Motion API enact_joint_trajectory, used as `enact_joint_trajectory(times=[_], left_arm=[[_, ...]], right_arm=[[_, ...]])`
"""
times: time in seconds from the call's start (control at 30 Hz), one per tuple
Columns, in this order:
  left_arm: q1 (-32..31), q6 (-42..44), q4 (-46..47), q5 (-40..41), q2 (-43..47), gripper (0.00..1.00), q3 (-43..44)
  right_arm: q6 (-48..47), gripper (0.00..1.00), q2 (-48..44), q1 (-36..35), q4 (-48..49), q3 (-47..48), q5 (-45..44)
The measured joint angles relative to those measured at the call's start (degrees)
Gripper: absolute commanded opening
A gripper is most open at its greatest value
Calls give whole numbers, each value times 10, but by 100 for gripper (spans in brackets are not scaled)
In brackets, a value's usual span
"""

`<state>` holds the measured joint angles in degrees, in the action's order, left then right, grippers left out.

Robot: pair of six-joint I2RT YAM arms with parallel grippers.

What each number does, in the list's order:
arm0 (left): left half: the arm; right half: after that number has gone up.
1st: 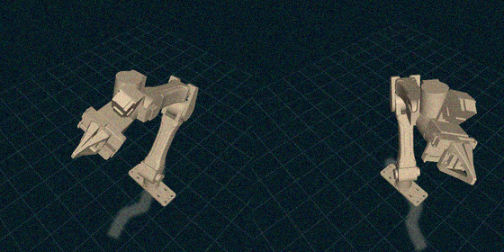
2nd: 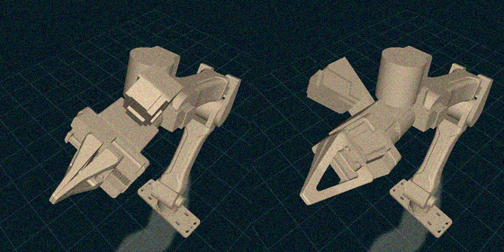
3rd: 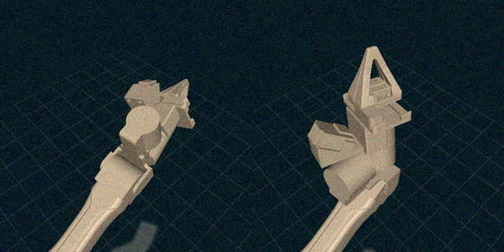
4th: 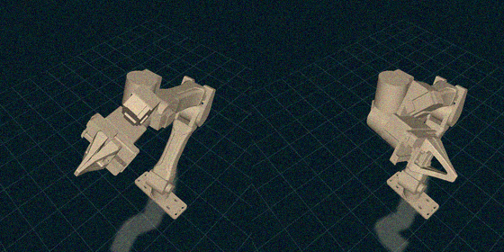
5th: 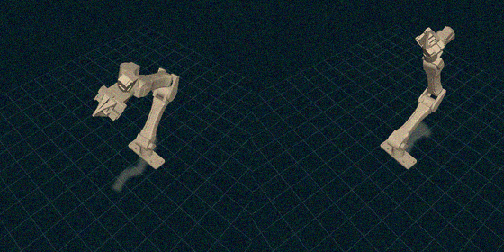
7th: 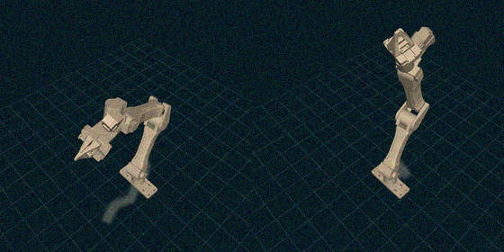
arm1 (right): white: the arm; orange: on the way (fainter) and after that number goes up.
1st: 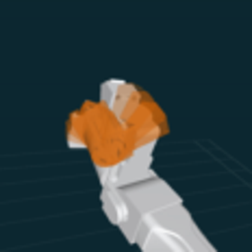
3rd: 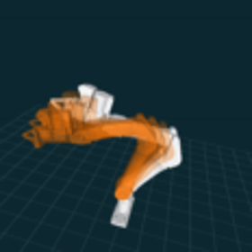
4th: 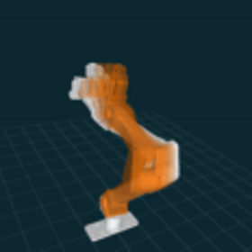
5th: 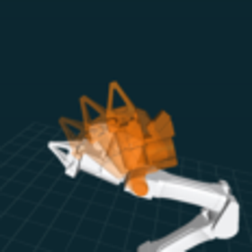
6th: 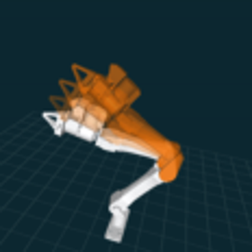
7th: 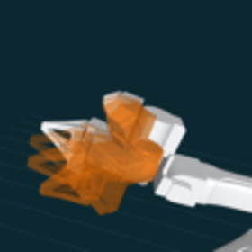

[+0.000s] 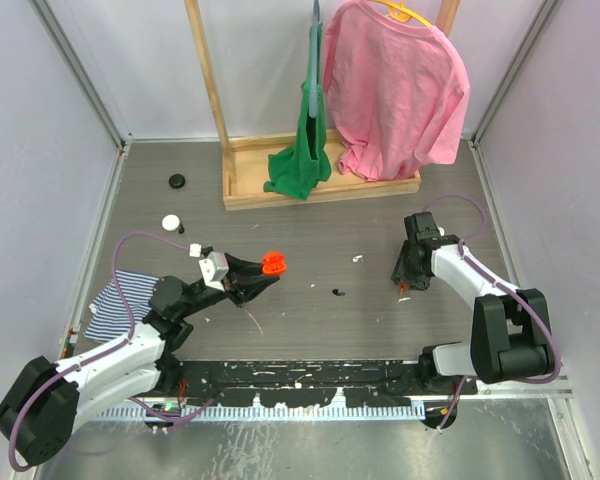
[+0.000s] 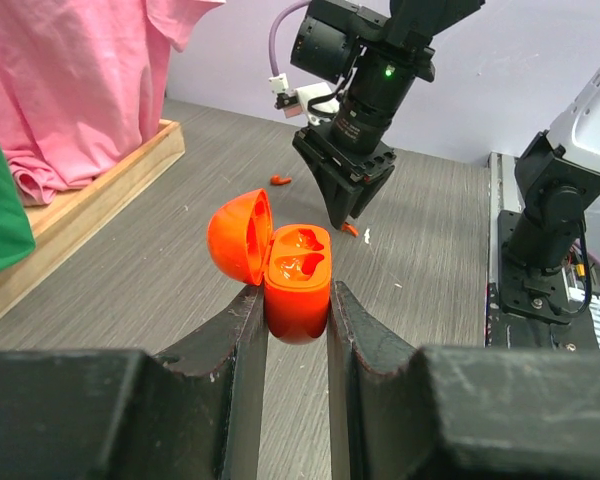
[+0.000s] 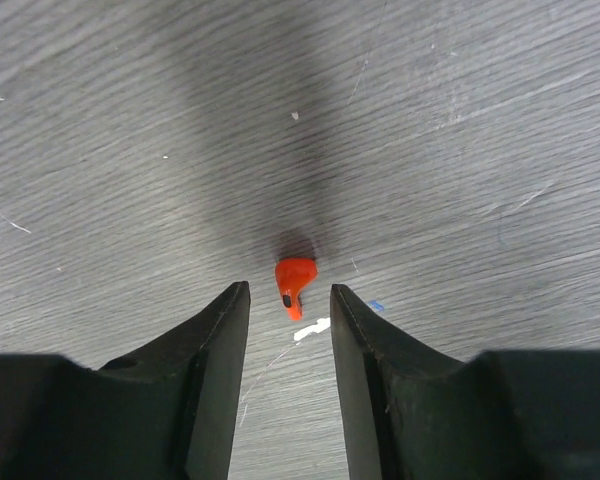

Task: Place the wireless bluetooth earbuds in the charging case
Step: Pick up the earbud from the center of the board.

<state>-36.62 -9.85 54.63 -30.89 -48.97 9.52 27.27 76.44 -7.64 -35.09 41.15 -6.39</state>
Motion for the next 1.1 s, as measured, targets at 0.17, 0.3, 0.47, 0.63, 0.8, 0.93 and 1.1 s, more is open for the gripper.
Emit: enact_joint_trajectory(times=[0.17,0.3,0.47,0.63,0.8,0.93,1.1], left_arm=[[-1,0,-2,-2,0,0,0],[-1,0,-3,-4,0,0,0],[-1,0,-4,-4,0,0,0],[-1,0,-6,-5,0,0,1],[-2,0,-9,-5,0,0,1],[-2,0,-13,-5,0,0,1],[-2,0,-15,-7,0,0,1]], right_arm=[[-1,42,6,4,5,-9,4],[-2,43,8,6,11,-10,5],[-4,42,14,7,19,-13,5],[-6,40,24,7,21,-16,5],[-11,39,24,7,23,-16,5],[-14,39,26,7,24,-16,5],[-17,38,26,7,25,-16,5]])
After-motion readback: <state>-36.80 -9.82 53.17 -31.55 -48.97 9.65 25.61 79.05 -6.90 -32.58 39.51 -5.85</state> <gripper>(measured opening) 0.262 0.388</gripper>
